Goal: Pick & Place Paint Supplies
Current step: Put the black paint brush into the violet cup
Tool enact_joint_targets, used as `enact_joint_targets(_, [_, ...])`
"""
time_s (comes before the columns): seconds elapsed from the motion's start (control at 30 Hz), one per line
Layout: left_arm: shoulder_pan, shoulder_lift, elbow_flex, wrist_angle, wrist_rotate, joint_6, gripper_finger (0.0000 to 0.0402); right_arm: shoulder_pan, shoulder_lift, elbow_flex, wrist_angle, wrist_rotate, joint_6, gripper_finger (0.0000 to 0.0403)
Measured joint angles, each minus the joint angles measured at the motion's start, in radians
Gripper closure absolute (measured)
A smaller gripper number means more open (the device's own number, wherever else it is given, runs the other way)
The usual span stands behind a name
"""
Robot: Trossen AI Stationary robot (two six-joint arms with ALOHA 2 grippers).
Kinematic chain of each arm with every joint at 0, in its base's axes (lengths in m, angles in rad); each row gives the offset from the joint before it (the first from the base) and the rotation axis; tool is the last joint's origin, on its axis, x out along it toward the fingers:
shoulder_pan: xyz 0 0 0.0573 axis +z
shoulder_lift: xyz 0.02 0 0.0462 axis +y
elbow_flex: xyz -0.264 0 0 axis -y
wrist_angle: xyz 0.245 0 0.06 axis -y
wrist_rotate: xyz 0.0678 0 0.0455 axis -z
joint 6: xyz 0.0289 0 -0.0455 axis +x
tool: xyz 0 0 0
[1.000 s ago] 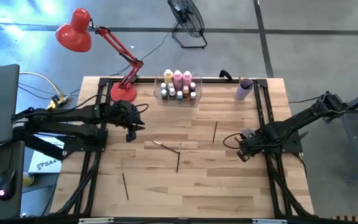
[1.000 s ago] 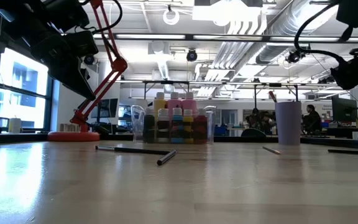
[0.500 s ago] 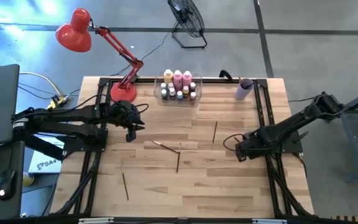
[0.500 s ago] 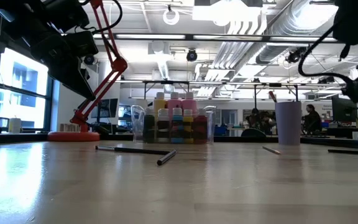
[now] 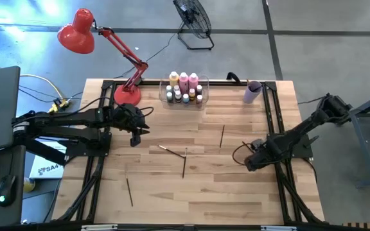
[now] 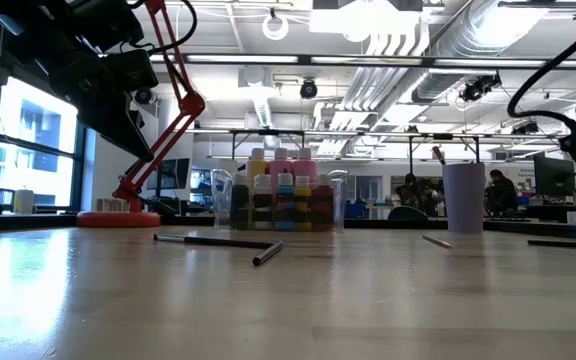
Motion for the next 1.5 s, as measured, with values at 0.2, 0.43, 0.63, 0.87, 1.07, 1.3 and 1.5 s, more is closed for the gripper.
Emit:
enact_joint_targets(0.2, [0.000, 0.000, 0.000, 0.000, 0.000, 0.000, 0.0300, 0.044, 0.000, 0.000, 0.103, 0.161, 0.046, 0.0400])
enact_joint_targets(0.43, [0.000, 0.000, 0.000, 0.000, 0.000, 0.000, 0.0300, 0.040, 0.007, 0.001, 0.090, 0.339, 0.169, 0.0401])
enact_joint_targets(0.63, [0.000, 0.000, 0.000, 0.000, 0.000, 0.000, 0.0300, 0.040, 0.081, 0.024, 0.164, 0.408, 0.200, 0.0401])
enact_joint_targets(0.87, [0.000, 0.000, 0.000, 0.007, 0.001, 0.017, 0.0300, -0.012, 0.207, 0.219, -0.036, 0.448, 0.085, 0.0401])
enact_joint_targets(1.07, [0.000, 0.000, 0.000, 0.026, 0.005, 0.019, 0.0300, -0.118, 0.302, 0.273, -0.293, 0.336, 0.000, 0.0401])
enact_joint_targets(1.3, [0.000, 0.000, 0.000, 0.031, 0.004, 0.019, 0.0300, -0.203, 0.382, 0.271, -0.256, 0.312, -0.136, 0.0401])
enact_joint_targets(1.5, [0.000, 0.000, 0.000, 0.031, 0.004, 0.019, 0.0300, -0.237, 0.426, 0.269, -0.264, 0.276, -0.230, 0.0401])
